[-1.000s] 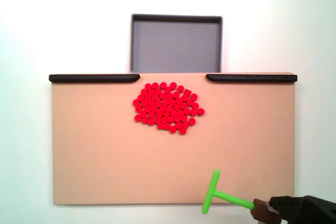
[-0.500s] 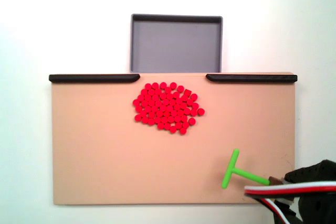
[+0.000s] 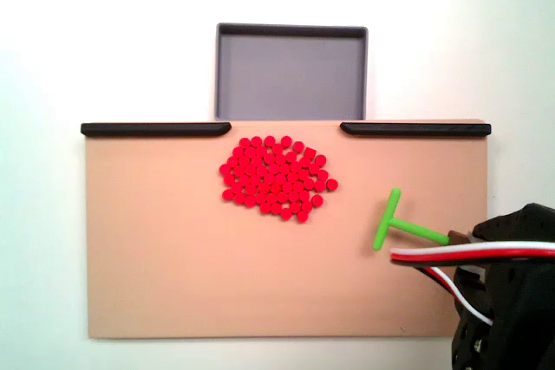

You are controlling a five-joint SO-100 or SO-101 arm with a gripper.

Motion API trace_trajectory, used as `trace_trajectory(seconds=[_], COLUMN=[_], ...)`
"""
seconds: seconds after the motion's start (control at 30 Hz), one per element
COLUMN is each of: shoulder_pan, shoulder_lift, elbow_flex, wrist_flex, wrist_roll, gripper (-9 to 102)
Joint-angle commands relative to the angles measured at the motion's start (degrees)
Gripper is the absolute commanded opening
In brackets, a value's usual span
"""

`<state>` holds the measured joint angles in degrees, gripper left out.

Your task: Gather the right side granules

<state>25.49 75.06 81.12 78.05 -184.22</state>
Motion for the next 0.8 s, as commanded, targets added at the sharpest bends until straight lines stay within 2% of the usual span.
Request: trace_trajectory(seconds=[0.0, 0.77], shoulder_pan=[-0.2, -1.5], shoulder_lift=[-0.1, -3.1], elbow_flex=[-1.0, -2.6], wrist_flex=[-0.5, -1.1], wrist_roll=[-21.0, -21.1], gripper=[0, 0])
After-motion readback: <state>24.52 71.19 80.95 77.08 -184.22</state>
